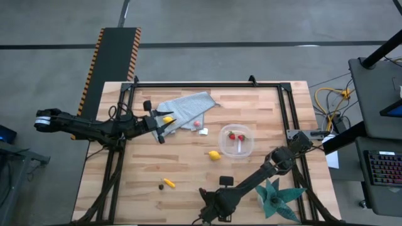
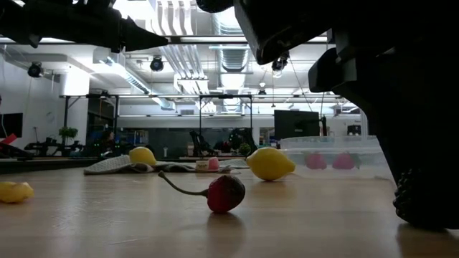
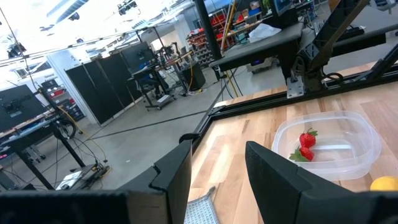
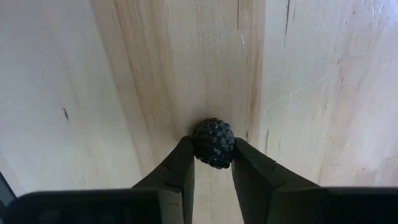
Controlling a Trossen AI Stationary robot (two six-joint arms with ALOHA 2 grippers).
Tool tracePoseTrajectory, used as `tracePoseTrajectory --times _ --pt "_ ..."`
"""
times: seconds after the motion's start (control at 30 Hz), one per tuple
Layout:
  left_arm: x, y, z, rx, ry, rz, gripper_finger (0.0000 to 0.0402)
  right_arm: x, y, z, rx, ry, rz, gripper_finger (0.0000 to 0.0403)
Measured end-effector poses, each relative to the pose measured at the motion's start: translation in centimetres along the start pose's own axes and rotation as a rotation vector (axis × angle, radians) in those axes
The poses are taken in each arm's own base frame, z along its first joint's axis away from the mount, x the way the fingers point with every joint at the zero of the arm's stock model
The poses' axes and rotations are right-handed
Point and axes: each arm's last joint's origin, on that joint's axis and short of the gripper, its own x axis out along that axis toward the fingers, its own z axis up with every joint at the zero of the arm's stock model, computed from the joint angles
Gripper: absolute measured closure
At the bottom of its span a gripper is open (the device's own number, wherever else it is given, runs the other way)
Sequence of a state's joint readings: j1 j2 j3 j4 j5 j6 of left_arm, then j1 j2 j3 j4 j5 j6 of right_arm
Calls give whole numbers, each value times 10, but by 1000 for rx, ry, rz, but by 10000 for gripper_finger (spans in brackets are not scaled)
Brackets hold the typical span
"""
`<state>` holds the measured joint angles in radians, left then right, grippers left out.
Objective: Pick and placing Produce into tupperware
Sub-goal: Put the blackberry into the transparent container
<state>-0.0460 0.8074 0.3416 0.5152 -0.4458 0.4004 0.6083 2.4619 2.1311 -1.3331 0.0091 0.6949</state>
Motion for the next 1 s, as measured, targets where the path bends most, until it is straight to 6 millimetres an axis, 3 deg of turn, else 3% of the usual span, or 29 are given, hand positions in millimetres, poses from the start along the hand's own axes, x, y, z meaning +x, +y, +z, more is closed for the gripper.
tracePoseTrajectory --times 0.57,1.0 --pt "0 0 0 0 0 0 265 -12 -2 -3 -3 -11 19 334" --pt "0 0 0 0 0 0 265 -51 -17 -8 19 -105 -2 335"
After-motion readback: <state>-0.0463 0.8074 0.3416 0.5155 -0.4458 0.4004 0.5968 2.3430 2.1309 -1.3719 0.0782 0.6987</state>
